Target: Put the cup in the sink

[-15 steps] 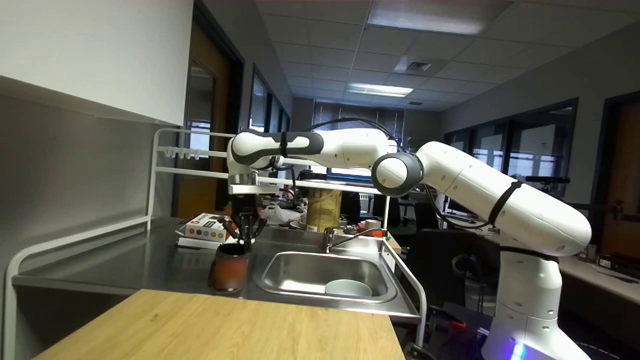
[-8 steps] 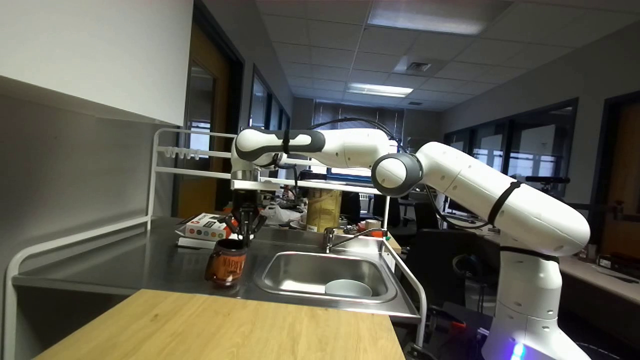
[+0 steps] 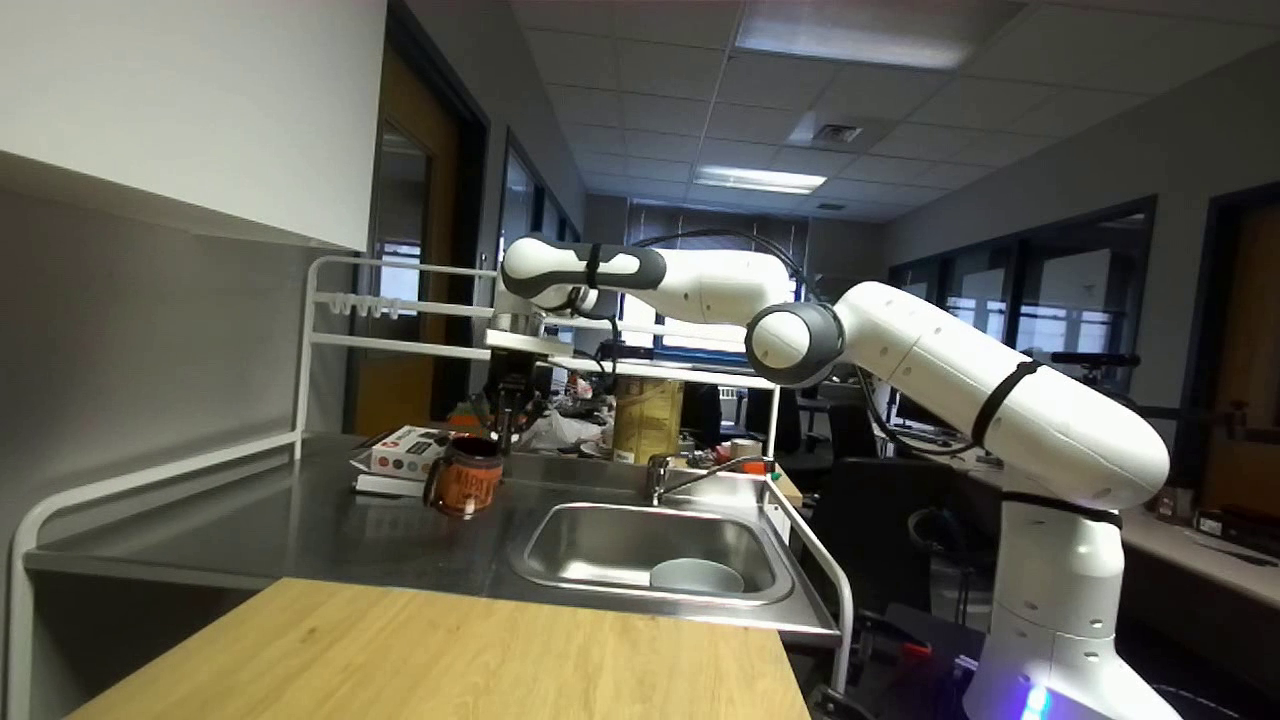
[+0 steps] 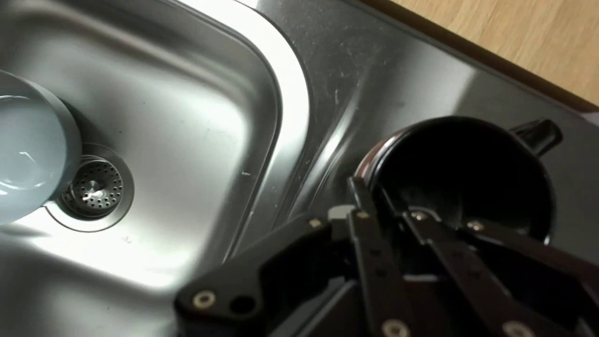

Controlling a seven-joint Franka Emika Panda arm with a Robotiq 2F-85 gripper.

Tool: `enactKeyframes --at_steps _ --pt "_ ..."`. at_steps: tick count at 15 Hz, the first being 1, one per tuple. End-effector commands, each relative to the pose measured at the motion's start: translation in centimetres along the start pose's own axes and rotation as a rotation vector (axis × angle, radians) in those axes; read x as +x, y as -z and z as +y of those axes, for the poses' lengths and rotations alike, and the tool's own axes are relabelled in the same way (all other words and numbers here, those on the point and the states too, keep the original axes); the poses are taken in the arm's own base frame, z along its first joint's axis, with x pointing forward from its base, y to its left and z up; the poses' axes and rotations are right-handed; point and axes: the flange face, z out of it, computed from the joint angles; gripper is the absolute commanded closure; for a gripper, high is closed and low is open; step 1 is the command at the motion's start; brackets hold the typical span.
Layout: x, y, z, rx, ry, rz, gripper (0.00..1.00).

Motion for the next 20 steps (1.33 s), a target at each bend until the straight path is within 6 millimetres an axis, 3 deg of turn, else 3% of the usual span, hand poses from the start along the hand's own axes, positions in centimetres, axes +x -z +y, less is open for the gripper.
enactKeyframes --at_steps 1,4,8,15,20 --pt "1.3 4.6 3.5 0.046 -0.122 -0.005 0.93" --pt "2.8 5.8 6.7 0.047 -0.226 -0.041 0.93" --pt "4.4 5.1 9.6 0.051 -0.305 -0.12 0.93" --pt "6.0 0.7 12.1 0.093 -0.37 -0.24 0.93" --pt "7.2 -4.1 14.5 0.142 -0.459 -0.266 0.93"
